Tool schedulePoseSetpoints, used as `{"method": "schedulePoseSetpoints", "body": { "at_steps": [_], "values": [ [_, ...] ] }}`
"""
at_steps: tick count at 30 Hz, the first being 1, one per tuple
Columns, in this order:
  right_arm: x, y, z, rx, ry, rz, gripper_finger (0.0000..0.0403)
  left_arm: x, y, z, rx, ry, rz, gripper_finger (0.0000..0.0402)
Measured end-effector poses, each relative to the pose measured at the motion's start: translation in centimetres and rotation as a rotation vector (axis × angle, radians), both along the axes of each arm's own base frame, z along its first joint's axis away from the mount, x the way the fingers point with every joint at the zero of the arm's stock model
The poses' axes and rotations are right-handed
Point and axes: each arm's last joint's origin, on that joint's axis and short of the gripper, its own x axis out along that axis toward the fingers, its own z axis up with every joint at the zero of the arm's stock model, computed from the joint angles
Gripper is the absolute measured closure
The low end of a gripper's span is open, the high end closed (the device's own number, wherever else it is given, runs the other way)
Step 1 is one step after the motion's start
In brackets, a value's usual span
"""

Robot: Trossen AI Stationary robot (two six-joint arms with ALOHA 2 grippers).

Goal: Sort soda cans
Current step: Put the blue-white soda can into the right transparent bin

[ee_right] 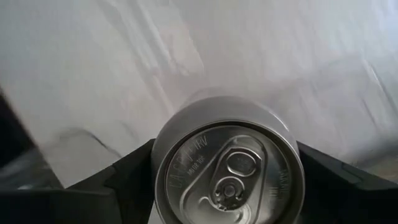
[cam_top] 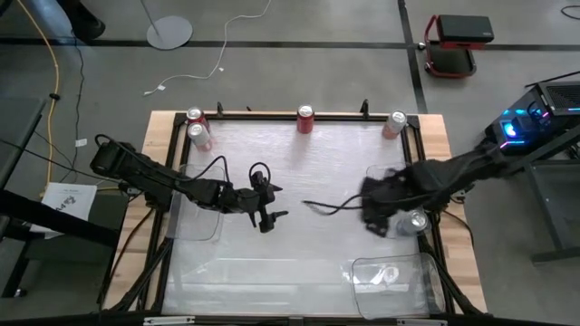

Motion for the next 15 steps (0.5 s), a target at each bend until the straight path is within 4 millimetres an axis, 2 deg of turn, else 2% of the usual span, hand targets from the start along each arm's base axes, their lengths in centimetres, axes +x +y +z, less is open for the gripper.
{"method": "schedulePoseSetpoints", "body": {
  "at_steps": [4,8,12,15],
  "values": [
    [-3.3,0.8,-0.1,0.063,-0.042,-0.140,0.0118,0.0,0.0,0.0,0.000,-0.003,-0.001,0.0048],
    [-6.1,0.8,-2.2,0.042,0.023,-0.222,0.0118,0.1,0.0,0.1,0.010,-0.014,-0.009,0.0048],
    [-7.0,0.7,-4.7,0.040,0.080,-0.251,0.0118,0.2,-0.1,0.3,0.013,-0.026,-0.013,0.0048],
    [-6.8,0.7,-6.0,0.054,0.070,-0.230,0.0118,0.2,-0.1,0.3,0.014,-0.027,-0.014,0.0048]
  ]
}}
